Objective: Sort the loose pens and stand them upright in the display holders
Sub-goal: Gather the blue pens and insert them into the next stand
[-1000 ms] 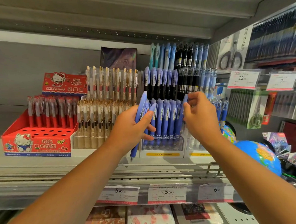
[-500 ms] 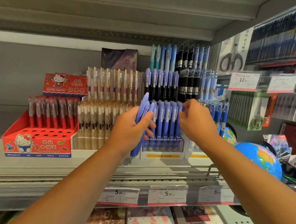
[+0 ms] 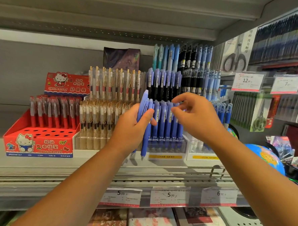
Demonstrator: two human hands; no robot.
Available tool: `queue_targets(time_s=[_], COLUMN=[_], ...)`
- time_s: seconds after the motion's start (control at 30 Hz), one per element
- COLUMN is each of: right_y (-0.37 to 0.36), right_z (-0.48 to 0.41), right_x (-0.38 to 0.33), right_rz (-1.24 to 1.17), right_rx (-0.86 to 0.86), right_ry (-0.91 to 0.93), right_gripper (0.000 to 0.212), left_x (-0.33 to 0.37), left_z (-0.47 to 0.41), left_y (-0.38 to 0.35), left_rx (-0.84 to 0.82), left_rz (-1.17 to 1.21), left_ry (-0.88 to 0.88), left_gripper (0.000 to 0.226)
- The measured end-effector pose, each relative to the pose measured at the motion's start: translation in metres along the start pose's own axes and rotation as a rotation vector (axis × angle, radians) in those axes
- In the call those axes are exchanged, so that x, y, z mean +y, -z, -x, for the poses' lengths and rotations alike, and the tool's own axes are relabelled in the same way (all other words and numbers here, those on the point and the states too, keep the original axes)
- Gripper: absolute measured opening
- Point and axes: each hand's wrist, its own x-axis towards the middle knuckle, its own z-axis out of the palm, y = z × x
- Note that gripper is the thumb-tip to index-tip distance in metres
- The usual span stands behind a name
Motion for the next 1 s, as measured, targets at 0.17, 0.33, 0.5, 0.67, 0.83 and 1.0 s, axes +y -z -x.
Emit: queue_targets(time_s=[0.17, 0.33, 0.5, 0.67, 0.83, 1.0], right_y=[-0.021, -0.032, -0.035, -0.037, -0.032, -0.030], right_z=[0.005, 0.007, 0.012, 0.012, 0.004, -0.010], right_x=[-0.018, -0.021, -0.019, -0.017, -0.014, -0.009], right_rz=[-0.390, -0.493, -0.429, -0.453, -0.367, -0.316], right_rx=[-0.215, -0.167, -0.207, -0.194, -0.092, 0.022], right_ry=[-0.028, -0.074, -0.046, -0.033, 0.031, 0.060], right_gripper=[0.028, 0.047, 0.061, 0.057, 0.054, 0.059], left_x=[0.004, 0.006, 0.008, 0.007, 0.005, 0.006], left_z=[0.002, 0.002, 0.003, 0.003, 0.002, 0.000], left_y=[0.001, 0.001, 0.000, -0.002, 0.001, 0.001], left_rx=[0.000, 0.009, -0.013, -0.023, 0.063, 0.118], left_rz=[0.050, 0.116, 0.158, 0.184, 0.255, 0.315], left_ry=[-0.015, 0.014, 0.012, 0.021, 0.061, 0.068], left_gripper=[0.014, 0.017, 0.015, 0.016, 0.009, 0.010])
